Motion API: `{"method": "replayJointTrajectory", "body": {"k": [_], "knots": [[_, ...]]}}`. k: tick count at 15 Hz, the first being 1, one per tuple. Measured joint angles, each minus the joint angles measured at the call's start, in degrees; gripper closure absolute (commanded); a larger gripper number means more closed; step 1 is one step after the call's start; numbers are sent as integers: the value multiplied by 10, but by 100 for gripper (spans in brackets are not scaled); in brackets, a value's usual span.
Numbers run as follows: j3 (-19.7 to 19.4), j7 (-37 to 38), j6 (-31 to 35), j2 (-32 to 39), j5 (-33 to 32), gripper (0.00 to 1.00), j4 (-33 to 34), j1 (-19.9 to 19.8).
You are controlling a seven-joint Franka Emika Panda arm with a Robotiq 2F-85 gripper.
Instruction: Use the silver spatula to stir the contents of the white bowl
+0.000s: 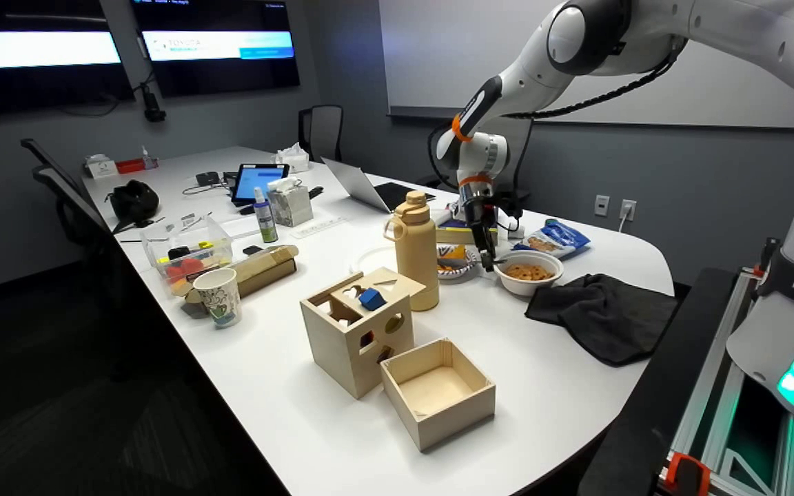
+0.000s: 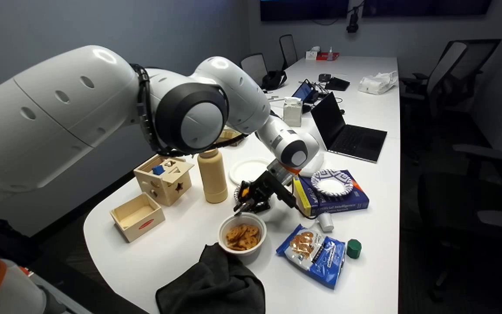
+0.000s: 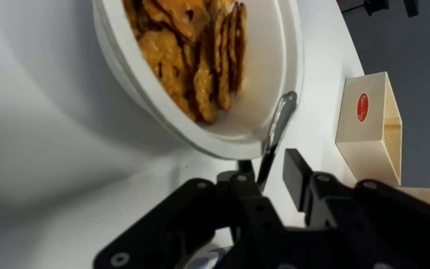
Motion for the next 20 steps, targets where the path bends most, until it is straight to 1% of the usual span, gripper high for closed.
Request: {"method": "replayJointTrajectory", "body": {"k": [10, 14, 16, 18, 20], "knots": [[1, 1, -23, 1, 1, 99, 5, -1], [0, 20, -65, -15, 1, 99, 9, -1], [-4, 49, -103, -32, -2, 99, 10, 2], [-14, 101, -141, -51, -3, 99, 10, 10], [-22, 157, -164, -64, -5, 99, 10, 20]]}}
